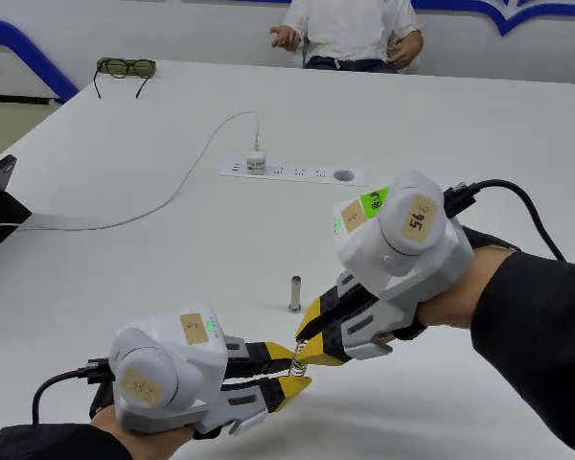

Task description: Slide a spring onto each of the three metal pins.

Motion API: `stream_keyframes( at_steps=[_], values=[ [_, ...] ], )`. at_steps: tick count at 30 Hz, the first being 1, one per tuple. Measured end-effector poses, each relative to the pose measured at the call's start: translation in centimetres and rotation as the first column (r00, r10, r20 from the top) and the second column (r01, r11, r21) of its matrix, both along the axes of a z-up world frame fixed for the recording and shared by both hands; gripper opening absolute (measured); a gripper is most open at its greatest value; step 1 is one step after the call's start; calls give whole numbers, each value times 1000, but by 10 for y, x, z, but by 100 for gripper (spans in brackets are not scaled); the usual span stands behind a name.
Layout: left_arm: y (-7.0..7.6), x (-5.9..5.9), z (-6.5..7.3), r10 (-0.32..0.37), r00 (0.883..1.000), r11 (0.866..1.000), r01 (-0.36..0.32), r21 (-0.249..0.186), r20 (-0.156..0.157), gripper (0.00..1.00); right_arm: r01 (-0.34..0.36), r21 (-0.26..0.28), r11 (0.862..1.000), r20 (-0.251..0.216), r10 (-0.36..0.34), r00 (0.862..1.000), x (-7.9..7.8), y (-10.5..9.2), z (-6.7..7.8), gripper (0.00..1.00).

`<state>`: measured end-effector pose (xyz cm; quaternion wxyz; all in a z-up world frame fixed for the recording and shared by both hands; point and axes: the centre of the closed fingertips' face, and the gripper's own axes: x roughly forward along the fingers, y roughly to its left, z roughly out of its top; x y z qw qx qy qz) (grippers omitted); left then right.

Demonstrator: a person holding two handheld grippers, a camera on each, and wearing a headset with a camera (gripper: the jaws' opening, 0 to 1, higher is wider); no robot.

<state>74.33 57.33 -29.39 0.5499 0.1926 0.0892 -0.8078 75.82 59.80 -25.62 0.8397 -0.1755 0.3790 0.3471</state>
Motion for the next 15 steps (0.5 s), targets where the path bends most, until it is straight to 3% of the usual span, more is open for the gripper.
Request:
stream_keyframes(
  at_steps=[15],
  values=[
    [0,5,3,33,999,999,-34,-8,-27,10,21,22,1000,27,-21,999,6,2,3,12]
  ],
)
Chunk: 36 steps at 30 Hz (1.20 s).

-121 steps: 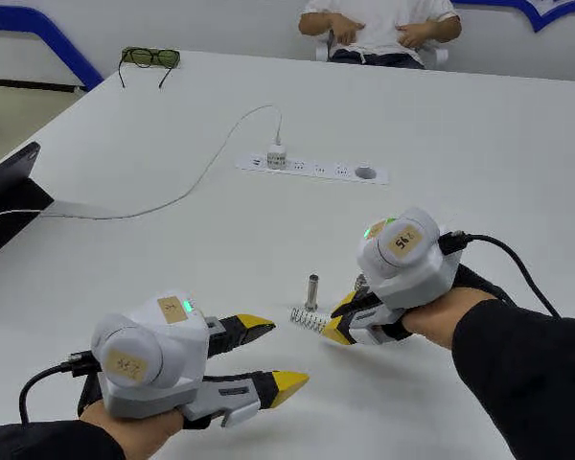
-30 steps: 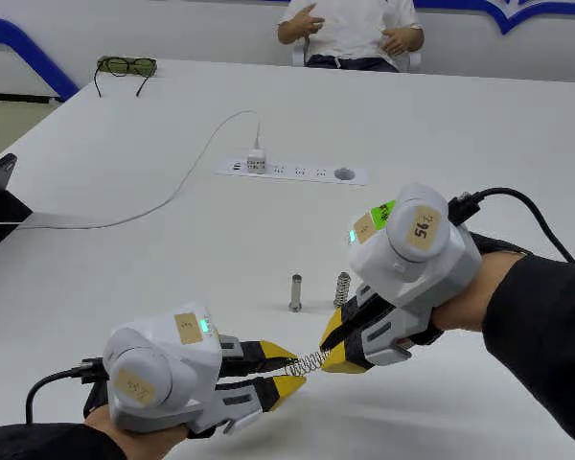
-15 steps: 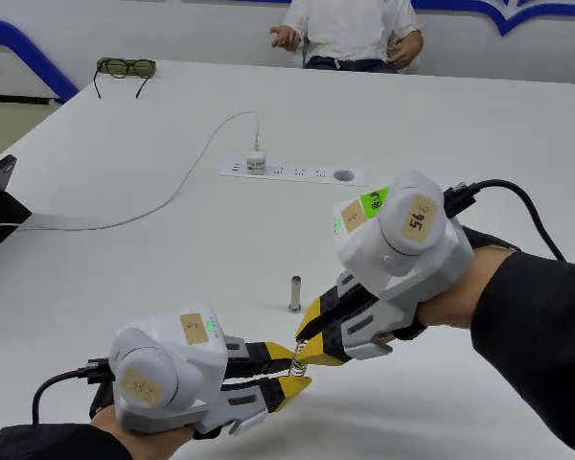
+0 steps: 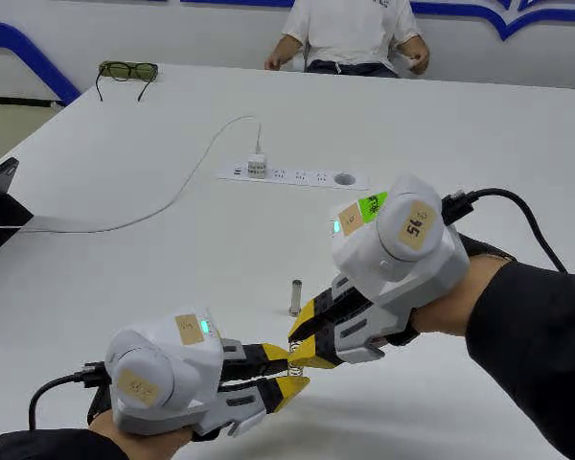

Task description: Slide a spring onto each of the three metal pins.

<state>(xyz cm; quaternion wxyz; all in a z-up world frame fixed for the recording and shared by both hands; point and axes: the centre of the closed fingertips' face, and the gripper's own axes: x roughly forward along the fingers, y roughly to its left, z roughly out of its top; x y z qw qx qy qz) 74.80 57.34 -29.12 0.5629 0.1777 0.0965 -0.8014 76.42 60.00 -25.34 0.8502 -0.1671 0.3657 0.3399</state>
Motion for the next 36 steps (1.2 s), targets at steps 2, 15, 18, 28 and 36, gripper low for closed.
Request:
stream_keyframes(
  at_steps=[2,15,18,28,36],
  values=[
    [0,0,0,0,1000,1000,0,-1,0,10,3,-2,1000,-3,-3,1000,-1,-1,-1,13],
    [0,0,2,2,1000,1000,-2,-8,-2,10,11,-5,1000,-1,-11,1000,-2,-2,-3,12],
    [-1,0,2,4,1000,1000,-4,-8,-3,10,8,-5,1000,3,-8,1000,-2,-1,-3,12],
    [-1,1,0,5,1000,1000,-5,-5,-2,12,14,-1,1000,-5,-14,1000,-1,-1,-3,12],
    [-1,5,0,31,999,1000,-31,0,-13,23,27,3,1000,1,-27,1000,1,-4,-1,12]
  ],
)
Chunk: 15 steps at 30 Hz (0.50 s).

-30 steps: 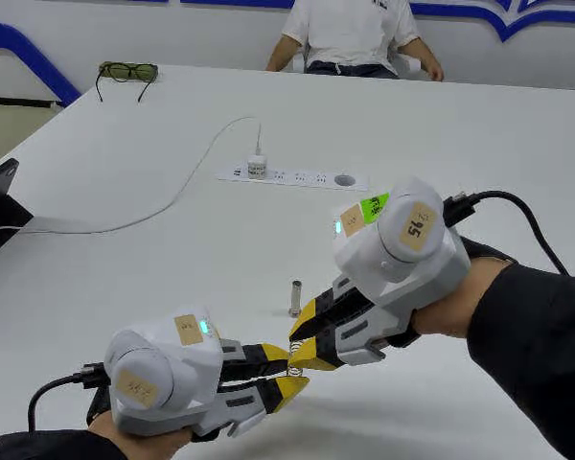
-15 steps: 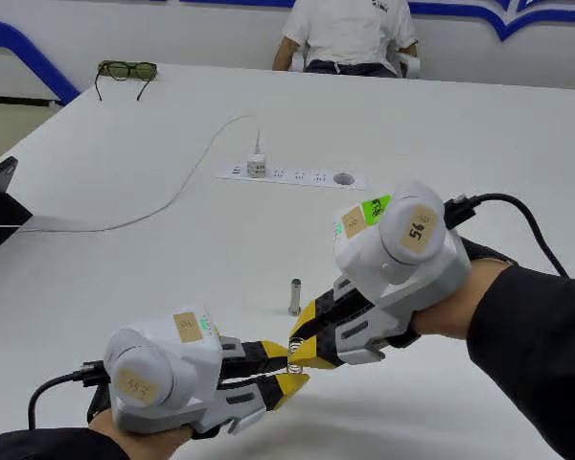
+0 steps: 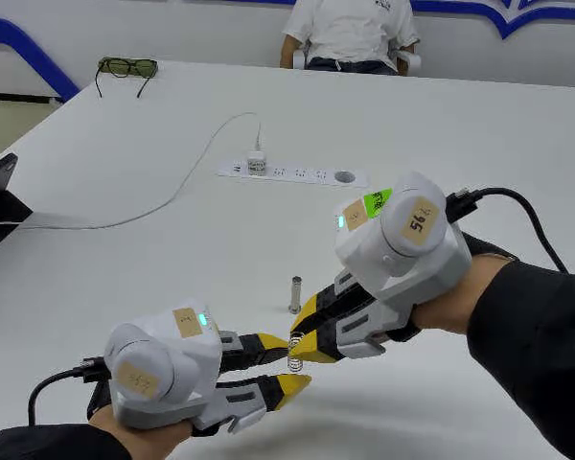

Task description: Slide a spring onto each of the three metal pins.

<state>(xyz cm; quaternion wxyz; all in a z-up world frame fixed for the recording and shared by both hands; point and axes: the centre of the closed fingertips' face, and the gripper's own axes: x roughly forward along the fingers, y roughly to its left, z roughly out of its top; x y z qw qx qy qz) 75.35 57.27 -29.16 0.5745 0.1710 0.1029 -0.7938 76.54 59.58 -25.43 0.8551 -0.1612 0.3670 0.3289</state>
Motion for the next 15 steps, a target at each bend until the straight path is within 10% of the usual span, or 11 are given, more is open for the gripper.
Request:
stream_keyframes(
  at_steps=[15],
  values=[
    [3,8,-3,45,999,999,-45,8,-17,36,53,5,999,32,-53,998,10,-16,11,12]
  ],
)
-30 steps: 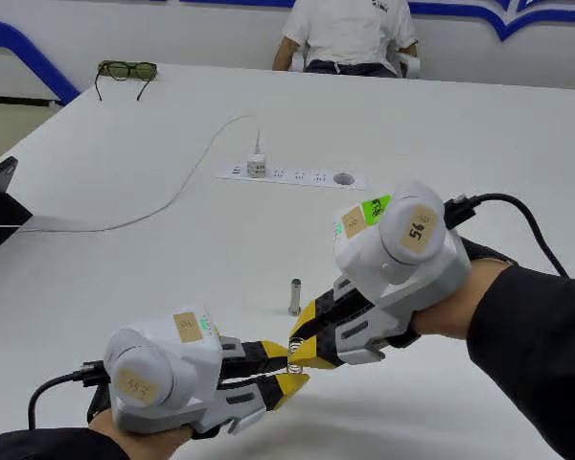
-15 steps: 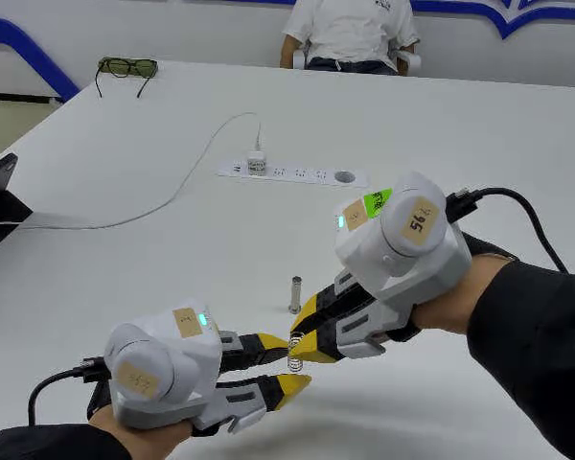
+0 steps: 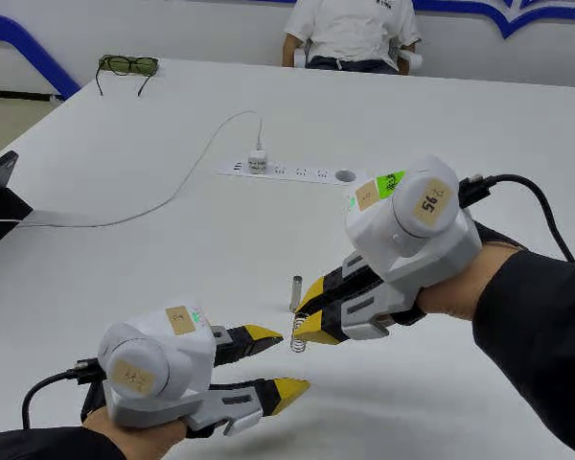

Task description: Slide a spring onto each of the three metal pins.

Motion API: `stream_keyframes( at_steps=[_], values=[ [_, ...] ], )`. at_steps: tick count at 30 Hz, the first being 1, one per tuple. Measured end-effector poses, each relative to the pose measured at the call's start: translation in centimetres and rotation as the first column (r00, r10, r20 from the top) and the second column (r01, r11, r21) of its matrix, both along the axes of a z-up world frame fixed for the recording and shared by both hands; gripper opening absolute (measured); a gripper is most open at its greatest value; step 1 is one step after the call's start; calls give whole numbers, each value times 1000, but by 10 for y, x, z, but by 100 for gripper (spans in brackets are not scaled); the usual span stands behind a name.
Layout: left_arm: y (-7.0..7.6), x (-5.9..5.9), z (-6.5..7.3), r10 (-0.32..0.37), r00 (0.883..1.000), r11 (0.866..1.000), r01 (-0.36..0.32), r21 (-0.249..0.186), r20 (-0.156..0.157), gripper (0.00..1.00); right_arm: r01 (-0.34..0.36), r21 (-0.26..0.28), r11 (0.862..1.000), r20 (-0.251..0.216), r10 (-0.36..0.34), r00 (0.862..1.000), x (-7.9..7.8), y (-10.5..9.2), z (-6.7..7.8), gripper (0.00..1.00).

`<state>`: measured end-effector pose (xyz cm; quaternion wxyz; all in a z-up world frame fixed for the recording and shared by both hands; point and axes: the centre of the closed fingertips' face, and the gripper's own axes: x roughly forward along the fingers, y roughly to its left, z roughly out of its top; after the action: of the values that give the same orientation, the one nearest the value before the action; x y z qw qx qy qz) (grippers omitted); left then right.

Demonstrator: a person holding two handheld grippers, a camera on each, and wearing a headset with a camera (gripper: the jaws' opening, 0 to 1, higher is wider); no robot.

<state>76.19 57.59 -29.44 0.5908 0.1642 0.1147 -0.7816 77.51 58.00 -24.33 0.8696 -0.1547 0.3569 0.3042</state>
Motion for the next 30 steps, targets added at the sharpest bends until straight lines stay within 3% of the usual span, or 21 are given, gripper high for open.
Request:
stream_keyframes(
  at_steps=[20,30],
  values=[
    [4,1,-4,7,1000,1000,-7,11,-9,37,112,-5,994,50,-112,992,24,-31,9,12],
    [5,3,-5,11,1000,1000,-11,11,-10,37,202,-1,979,77,-201,977,43,-53,11,12]
  ],
)
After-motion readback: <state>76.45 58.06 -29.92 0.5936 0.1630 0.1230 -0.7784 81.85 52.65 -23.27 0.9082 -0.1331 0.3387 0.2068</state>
